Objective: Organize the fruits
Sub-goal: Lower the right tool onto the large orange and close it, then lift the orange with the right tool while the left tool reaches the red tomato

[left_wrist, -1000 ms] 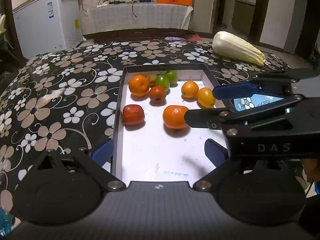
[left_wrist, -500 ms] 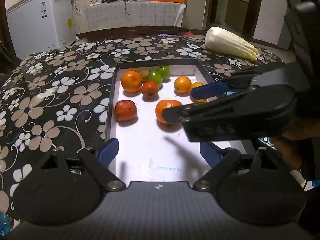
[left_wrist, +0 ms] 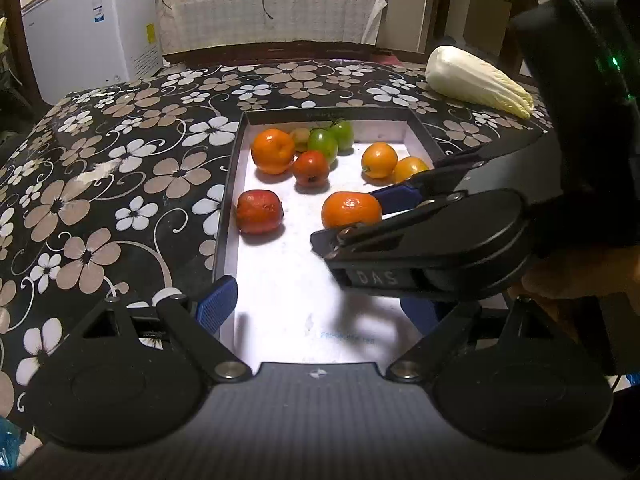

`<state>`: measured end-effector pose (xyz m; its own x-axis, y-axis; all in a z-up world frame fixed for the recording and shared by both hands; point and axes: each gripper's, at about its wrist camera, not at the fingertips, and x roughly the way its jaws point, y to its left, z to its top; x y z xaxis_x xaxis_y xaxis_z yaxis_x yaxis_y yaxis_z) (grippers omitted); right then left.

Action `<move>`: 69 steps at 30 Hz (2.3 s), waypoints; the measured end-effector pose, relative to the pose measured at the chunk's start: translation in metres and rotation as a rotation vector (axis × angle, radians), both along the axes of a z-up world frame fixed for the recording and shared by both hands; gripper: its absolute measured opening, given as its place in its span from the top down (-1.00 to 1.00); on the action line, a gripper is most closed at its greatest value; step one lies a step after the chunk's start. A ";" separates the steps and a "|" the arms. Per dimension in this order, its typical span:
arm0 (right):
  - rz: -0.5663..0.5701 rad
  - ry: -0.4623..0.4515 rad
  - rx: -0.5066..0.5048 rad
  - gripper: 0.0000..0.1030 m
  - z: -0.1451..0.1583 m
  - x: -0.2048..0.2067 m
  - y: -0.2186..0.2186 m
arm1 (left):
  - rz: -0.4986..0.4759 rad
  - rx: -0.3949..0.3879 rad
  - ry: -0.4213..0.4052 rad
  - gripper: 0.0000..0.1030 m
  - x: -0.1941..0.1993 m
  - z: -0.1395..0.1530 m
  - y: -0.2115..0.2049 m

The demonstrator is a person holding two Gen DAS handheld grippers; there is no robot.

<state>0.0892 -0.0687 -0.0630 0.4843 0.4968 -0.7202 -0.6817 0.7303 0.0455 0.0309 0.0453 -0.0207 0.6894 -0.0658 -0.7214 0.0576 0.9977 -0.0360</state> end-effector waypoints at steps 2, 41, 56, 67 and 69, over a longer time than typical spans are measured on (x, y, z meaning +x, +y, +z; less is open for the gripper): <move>-0.007 0.003 0.000 0.15 0.001 0.001 0.001 | 0.004 -0.003 0.003 -0.77 0.002 -0.001 0.000; -0.162 -0.081 0.220 0.16 0.059 -0.006 -0.081 | -0.053 -0.105 -0.027 -0.77 0.042 0.009 0.000; -0.199 -0.102 0.259 0.16 0.064 -0.005 -0.092 | -0.043 -0.060 -0.044 -0.48 0.069 0.012 -0.013; -0.176 -0.092 0.253 0.17 0.063 -0.004 -0.090 | 0.049 -0.055 0.024 0.08 0.112 -0.002 0.002; -0.170 -0.090 0.251 0.17 0.062 -0.004 -0.089 | 0.050 -0.054 0.039 0.19 0.116 -0.005 0.001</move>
<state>0.0848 -0.1575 -0.0009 0.6316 0.5606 -0.5355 -0.5606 0.8074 0.1840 0.1467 0.0467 -0.0257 0.6643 -0.0716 -0.7440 0.0051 0.9958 -0.0913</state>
